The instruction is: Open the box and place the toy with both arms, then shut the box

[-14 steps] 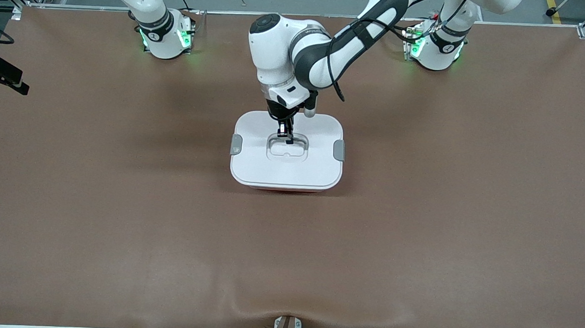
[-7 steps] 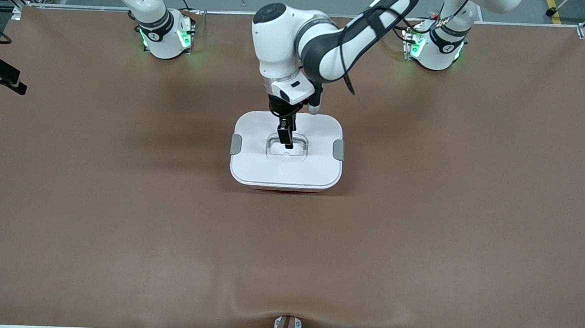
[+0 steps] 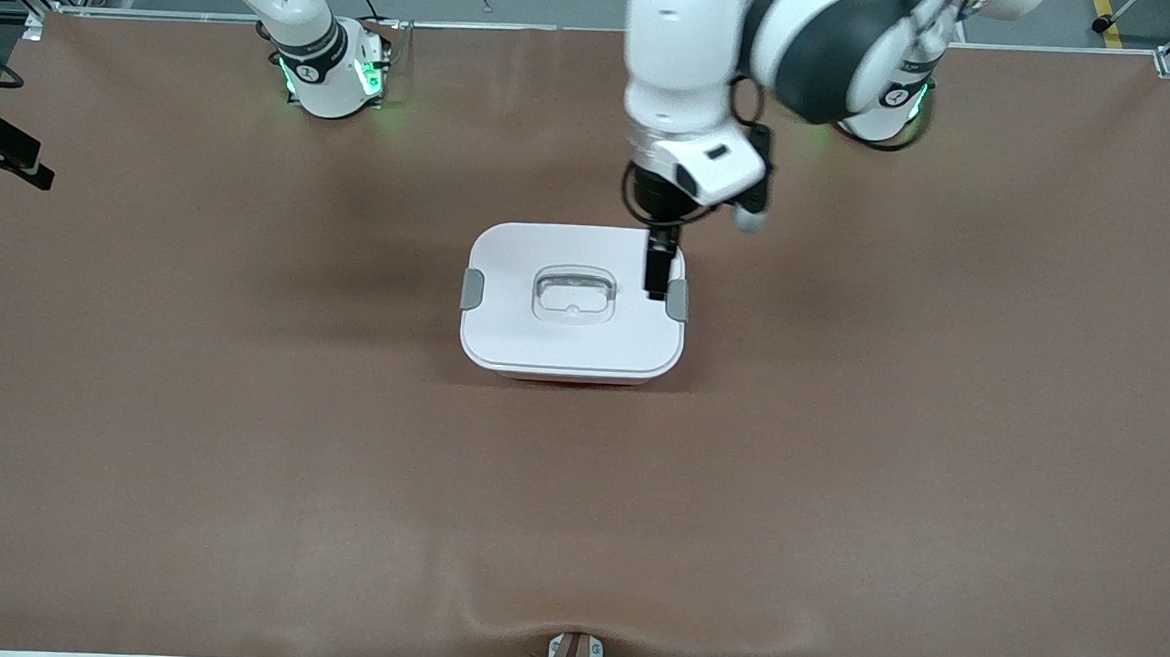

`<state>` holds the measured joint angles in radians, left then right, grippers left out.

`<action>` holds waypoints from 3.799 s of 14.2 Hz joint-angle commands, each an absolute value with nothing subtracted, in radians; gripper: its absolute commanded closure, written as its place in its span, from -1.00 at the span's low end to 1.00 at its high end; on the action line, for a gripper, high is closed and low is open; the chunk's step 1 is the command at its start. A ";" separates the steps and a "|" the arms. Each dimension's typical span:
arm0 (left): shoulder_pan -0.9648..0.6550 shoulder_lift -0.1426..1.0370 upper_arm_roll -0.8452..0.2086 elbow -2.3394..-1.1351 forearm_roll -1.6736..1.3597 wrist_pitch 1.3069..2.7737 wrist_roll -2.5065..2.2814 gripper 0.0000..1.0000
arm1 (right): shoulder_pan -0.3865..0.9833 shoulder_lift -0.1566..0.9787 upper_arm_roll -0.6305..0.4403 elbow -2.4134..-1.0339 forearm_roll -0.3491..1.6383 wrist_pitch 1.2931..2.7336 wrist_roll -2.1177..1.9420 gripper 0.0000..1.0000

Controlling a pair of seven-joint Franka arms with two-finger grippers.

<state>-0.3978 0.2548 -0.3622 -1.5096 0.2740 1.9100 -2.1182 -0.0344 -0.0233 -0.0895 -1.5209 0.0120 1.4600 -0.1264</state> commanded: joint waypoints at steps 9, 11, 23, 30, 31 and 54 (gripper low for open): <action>0.001 0.173 -0.368 -1.502 0.129 1.734 -0.995 -1.00 | -0.049 -0.026 -0.078 -1.517 0.011 1.445 -0.141 -1.00; 0.055 0.155 -0.373 -1.502 0.127 1.703 -0.803 -1.00 | -0.051 -0.026 -0.078 -1.517 0.011 1.439 -0.141 -1.00; 0.227 0.037 -0.362 -1.502 0.074 1.529 -0.169 -1.00 | -0.051 -0.026 -0.078 -1.514 0.009 1.437 -0.141 -1.00; -0.056 -0.119 -0.071 -1.643 0.028 1.511 -0.170 -1.00 | -0.051 -0.026 -0.078 -1.513 0.009 1.440 -0.141 -1.00; -0.108 -0.147 -0.033 -1.673 0.028 1.514 -0.172 -1.00 | -0.052 -0.026 -0.078 -1.514 0.009 1.442 -0.141 -1.00; -0.127 -0.120 -0.011 -1.620 -0.002 1.514 -0.067 -1.00 | -0.043 -0.023 -0.075 -1.519 -0.002 1.468 -0.138 -1.00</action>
